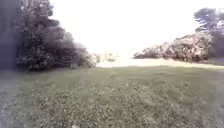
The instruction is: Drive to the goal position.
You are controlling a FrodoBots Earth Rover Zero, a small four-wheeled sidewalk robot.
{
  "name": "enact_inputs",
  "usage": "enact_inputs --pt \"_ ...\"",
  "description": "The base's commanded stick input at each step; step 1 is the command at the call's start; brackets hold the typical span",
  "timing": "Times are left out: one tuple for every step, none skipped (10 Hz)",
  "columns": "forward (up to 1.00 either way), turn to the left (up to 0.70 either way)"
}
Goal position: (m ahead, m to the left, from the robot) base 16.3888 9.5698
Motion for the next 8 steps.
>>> enact_inputs --pt "0.70 0.00" --pt "0.70 0.00" --pt "0.48 0.00" --pt "0.02 0.00" --pt "0.00 0.00" --pt "0.00 0.00" --pt "0.00 0.00" --pt "0.70 0.00"
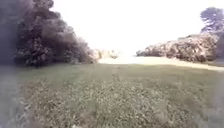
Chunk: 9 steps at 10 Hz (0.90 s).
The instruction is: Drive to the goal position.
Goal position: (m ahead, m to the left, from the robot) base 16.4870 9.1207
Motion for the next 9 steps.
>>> enact_inputs --pt "0.70 0.00" --pt "0.70 0.00" --pt "0.70 0.00" --pt "0.70 0.00" --pt "0.70 0.00" --pt "0.70 0.00" --pt "0.70 0.00" --pt "0.70 0.00" --pt "0.70 0.00"
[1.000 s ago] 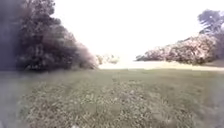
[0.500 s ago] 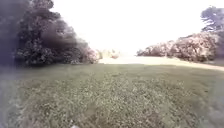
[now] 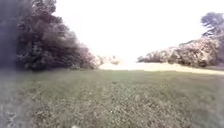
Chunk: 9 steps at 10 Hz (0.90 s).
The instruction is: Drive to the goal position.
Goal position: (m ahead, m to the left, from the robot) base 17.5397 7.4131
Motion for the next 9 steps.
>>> enact_inputs --pt "0.70 0.00" --pt "0.70 0.00" --pt "0.70 0.00" --pt "0.70 -0.06" --pt "0.70 -0.27" --pt "0.70 -0.34" --pt "0.70 -0.35" --pt "0.70 -0.35" --pt "0.70 -0.35"
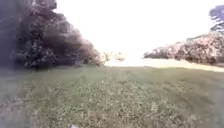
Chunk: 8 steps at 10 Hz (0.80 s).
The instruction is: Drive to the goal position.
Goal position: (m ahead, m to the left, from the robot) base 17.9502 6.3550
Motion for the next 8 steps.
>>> enact_inputs --pt "0.70 -0.35" --pt "0.70 -0.35" --pt "0.70 -0.03" --pt "0.70 0.00" --pt "0.70 0.00" --pt "0.70 -0.16" --pt "0.70 -0.35" --pt "0.70 -0.35"
